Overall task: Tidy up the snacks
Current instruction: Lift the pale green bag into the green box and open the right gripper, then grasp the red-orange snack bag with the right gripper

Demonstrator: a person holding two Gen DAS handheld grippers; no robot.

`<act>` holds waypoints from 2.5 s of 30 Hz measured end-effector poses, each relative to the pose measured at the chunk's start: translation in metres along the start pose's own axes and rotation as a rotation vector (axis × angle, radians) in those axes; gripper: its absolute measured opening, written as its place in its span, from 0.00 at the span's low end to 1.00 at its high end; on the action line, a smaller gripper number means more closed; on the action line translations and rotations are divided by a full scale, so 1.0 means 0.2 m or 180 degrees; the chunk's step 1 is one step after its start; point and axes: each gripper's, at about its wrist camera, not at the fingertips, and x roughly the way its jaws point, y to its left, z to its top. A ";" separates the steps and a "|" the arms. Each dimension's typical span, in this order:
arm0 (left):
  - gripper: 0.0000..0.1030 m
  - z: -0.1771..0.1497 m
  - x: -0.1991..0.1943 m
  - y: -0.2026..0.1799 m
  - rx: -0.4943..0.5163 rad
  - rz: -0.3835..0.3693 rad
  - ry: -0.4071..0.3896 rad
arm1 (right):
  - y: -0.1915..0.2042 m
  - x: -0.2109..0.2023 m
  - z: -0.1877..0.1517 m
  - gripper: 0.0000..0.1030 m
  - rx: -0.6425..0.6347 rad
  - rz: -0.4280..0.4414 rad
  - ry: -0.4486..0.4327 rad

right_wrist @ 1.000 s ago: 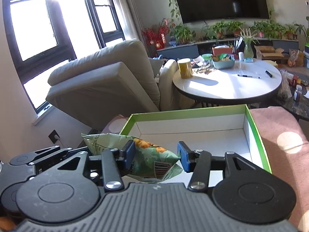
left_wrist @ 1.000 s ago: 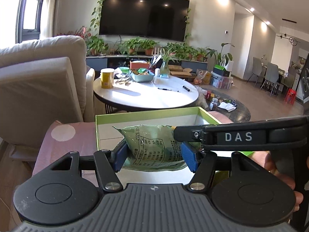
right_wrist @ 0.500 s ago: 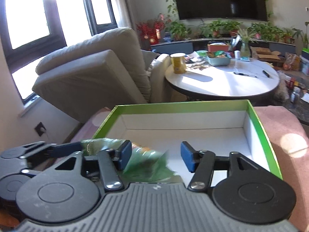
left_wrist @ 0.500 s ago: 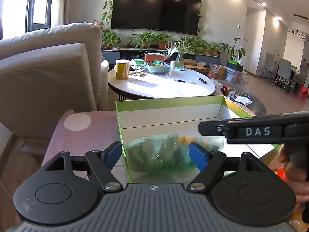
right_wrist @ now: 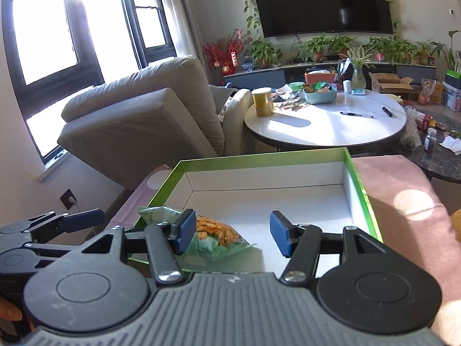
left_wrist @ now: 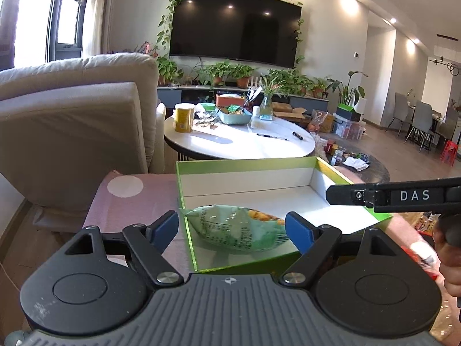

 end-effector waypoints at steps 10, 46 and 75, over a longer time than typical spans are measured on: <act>0.77 -0.04 -0.12 -0.18 0.0080 -0.0224 0.0032 | -0.13 -0.17 -0.08 0.58 0.0104 -0.0301 0.0100; 0.77 -0.25 0.19 -0.67 0.0509 -0.0710 0.1030 | -0.45 -0.19 -0.22 0.78 0.0768 0.0177 0.0743; 0.59 -0.11 -0.10 -0.73 0.0488 -0.0952 0.0426 | -0.27 -0.36 -0.13 0.51 0.0647 0.0278 0.0502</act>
